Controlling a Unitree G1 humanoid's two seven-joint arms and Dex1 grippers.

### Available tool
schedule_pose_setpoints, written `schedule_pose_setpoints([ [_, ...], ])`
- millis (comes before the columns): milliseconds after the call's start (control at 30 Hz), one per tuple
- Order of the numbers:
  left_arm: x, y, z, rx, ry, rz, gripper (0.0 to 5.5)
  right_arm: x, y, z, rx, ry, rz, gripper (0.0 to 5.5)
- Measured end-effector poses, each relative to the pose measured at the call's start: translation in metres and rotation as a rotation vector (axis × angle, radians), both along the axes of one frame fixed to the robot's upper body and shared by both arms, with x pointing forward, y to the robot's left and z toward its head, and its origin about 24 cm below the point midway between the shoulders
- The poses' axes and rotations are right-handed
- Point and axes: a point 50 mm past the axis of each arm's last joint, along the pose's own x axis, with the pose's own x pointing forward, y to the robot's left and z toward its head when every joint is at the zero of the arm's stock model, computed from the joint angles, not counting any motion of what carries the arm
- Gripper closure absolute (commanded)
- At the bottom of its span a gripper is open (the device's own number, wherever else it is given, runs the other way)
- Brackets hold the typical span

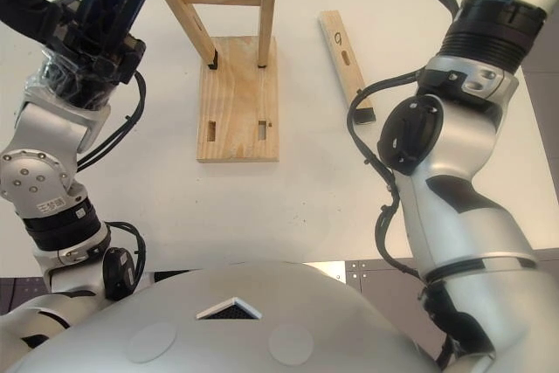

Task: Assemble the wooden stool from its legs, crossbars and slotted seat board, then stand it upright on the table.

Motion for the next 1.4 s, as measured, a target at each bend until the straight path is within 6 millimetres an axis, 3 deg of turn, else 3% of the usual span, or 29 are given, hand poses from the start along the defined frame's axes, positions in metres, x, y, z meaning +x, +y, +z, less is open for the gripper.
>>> schedule_pose_setpoints([
  [167,0.006,0.000,-0.014,0.074,0.079,0.038,2.33,0.002,-0.001,0.003,-0.025,-0.029,-0.075,3.35],
  [267,0.005,0.003,-0.017,0.116,0.083,0.043,2.29,0.004,-0.001,0.003,-0.037,-0.035,-0.104,3.35],
  [400,0.005,0.010,-0.046,0.319,0.180,0.090,2.29,-0.002,-0.002,0.004,-0.085,-0.118,-0.145,3.35],
  [433,0.006,0.019,-0.060,0.399,0.234,0.130,2.29,-0.008,-0.003,0.006,-0.120,-0.183,-0.137,3.35],
  [567,0.008,0.039,-0.081,0.527,0.305,0.209,2.29,-0.024,-0.010,0.006,-0.174,-0.330,-0.112,3.35],
  [800,0.011,0.061,-0.097,0.622,0.361,0.295,2.29,-0.037,-0.018,-0.026,-0.317,-0.450,-0.093,3.35],
  [1033,0.014,0.069,-0.102,0.634,0.383,0.336,2.29,-0.049,-0.029,-0.085,-0.445,-0.369,-0.095,3.35],
  [1400,0.015,0.060,-0.108,0.609,0.392,0.320,2.29,-0.055,-0.022,-0.107,-0.471,-0.329,-0.040,3.35],
])
